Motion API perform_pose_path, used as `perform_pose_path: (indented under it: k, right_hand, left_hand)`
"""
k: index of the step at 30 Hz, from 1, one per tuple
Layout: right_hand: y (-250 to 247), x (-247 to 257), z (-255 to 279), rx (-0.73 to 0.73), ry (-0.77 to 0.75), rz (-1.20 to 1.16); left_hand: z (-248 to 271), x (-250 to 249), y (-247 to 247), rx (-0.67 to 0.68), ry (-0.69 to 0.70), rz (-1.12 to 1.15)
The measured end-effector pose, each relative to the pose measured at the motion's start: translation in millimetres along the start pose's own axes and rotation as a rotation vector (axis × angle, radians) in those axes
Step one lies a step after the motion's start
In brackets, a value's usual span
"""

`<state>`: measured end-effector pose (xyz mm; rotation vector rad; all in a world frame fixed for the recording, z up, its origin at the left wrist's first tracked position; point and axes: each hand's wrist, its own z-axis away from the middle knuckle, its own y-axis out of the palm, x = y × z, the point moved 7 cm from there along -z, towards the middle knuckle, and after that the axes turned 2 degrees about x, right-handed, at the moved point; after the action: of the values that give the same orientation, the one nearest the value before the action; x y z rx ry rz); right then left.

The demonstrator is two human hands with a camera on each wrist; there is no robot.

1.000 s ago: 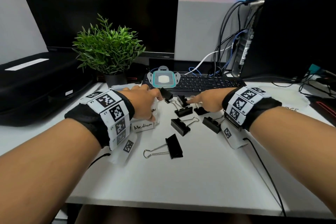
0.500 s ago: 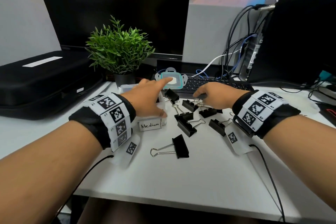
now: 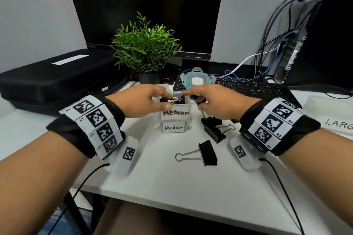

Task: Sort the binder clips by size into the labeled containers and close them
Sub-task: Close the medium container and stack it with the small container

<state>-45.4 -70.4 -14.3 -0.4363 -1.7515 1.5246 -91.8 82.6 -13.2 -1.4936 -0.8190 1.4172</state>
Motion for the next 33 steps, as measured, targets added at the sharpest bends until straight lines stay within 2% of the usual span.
perform_pose_path:
  k: [4, 9, 12, 18, 21, 30, 33]
  right_hand:
    - [-1, -2, -1, -0.011, -0.015, -0.002]
    - [-7, -8, 0, 0.000, -0.046, 0.029]
    - [-9, -12, 3, 0.012, -0.049, 0.006]
    - [-10, -9, 6, -0.031, -0.063, -0.031]
    - [-10, -6, 7, -0.066, -0.084, -0.003]
    - [-8, 8, 11, -0.080, -0.127, 0.099]
    - [-2, 10, 10, -0.060, -0.127, 0.193]
  left_hand:
    - [-4, -2, -1, 0.016, 0.006, 0.012]
    - [-13, -12, -4, -0.095, 0.058, -0.026]
    - [-15, -11, 1, -0.115, 0.061, 0.002]
    - [-14, -12, 9, -0.036, 0.027, -0.093]
    - [-11, -21, 12, 0.007, 0.059, -0.088]
    - [-11, -32, 14, -0.056, -0.036, -0.080]
    - [-13, -31, 14, -0.007, -0.069, -0.090]
